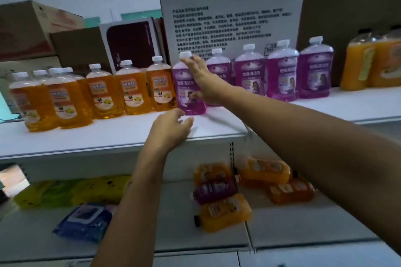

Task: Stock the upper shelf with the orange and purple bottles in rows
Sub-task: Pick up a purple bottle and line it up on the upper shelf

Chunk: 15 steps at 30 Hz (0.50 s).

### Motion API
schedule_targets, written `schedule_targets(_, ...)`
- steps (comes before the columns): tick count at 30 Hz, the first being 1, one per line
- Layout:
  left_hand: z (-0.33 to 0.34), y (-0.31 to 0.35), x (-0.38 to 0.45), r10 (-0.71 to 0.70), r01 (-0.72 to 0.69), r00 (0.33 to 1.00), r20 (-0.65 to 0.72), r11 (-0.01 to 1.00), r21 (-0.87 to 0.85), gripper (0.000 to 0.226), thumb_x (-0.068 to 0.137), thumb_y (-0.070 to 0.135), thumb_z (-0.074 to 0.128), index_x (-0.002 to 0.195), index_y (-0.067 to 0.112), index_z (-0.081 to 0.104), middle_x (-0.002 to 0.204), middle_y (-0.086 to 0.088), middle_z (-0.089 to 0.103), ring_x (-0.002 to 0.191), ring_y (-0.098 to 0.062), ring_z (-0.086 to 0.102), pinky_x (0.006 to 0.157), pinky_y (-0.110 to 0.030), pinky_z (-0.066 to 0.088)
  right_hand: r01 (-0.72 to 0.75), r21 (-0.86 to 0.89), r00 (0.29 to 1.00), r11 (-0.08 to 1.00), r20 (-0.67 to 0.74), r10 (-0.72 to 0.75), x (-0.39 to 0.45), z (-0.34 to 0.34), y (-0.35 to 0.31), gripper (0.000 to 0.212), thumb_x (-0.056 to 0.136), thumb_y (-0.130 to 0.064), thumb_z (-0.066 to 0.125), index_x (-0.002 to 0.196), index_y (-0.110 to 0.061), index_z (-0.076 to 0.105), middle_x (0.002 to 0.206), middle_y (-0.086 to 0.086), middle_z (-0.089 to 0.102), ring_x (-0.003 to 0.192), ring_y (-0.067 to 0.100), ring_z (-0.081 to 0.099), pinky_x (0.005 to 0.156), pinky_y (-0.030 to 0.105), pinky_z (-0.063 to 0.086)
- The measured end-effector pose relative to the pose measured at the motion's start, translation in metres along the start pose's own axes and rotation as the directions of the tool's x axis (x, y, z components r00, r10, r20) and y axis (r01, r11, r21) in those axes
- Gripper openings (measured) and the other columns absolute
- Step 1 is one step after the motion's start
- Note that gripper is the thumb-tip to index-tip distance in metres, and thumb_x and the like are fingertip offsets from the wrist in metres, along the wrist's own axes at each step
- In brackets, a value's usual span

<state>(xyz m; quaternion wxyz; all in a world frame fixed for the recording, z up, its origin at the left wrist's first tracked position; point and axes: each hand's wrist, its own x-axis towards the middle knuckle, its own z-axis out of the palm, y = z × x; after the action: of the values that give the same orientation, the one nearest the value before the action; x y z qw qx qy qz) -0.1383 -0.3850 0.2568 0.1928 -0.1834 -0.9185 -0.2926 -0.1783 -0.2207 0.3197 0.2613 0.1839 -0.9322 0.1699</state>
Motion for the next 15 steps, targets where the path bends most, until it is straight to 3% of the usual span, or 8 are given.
schedule_targets(4,0.002,0.002,-0.008,0.097,-0.12,0.98,-0.172,0.984,-0.129,0.03,0.099,0.025,0.054,0.12,0.008,0.067,0.121,-0.009,0.067,0.11,-0.022,0.061,0.092,-0.035,0.05,-0.119,0.184,0.983,0.976,-0.115,0.142,-0.02,-0.017,-0.011,0.092,0.091,-0.004,0.068,0.159,-0.029,0.012,0.164,0.018,0.0,0.141,0.039,0.039,0.113,0.046,0.037)
schedule_targets(7,0.006,0.009,-0.027,0.135,-0.275,0.92,-0.367,0.89,-0.364,0.025,0.1,0.017,0.051,0.119,0.009,0.065,0.117,-0.005,0.067,0.108,-0.016,0.062,0.087,-0.022,0.05,-0.105,0.25,0.977,0.963,-0.153,0.146,-0.057,-0.035,-0.023,0.075,0.093,-0.009,0.065,0.156,-0.019,0.026,0.157,0.016,0.024,0.142,0.029,0.035,0.118,0.044,0.033)
schedule_targets(9,0.017,0.018,-0.051,0.114,-0.392,0.863,-0.491,0.765,-0.511,0.024,0.1,0.016,0.049,0.117,0.013,0.065,0.112,0.001,0.068,0.106,-0.012,0.063,0.085,-0.018,0.05,-0.058,0.334,0.971,0.941,-0.2,0.131,-0.094,-0.044,-0.028,0.061,0.095,-0.011,0.064,0.149,-0.013,0.037,0.148,0.012,0.039,0.132,0.024,0.046,0.112,0.036,0.042)
schedule_targets(12,0.055,0.027,-0.092,0.086,-0.5,0.809,-0.581,0.621,-0.604,0.022,0.098,0.014,0.047,0.115,0.017,0.062,0.11,0.0,0.066,0.107,-0.021,0.063,0.086,-0.033,0.053,-0.03,0.493,0.943,0.869,-0.275,0.188,-0.16,-0.045,-0.031,0.047,0.097,-0.015,0.061,0.142,-0.015,0.047,0.144,0.002,0.049,0.12,0.014,0.058,0.095,0.019,0.051)
schedule_targets(15,0.099,0.025,-0.128,0.054,-0.486,0.822,-0.567,0.586,-0.648,0.024,0.097,0.014,0.049,0.117,0.021,0.06,0.115,-0.007,0.061,0.107,-0.03,0.06,0.087,-0.041,0.053,-0.037,0.646,0.894,0.763,-0.32,0.314,-0.225,-0.028,-0.026,0.034,0.097,-0.015,0.06,0.13,-0.023,0.057,0.13,-0.002,0.06,0.116,0.01,0.061,0.087,0.024,0.056)
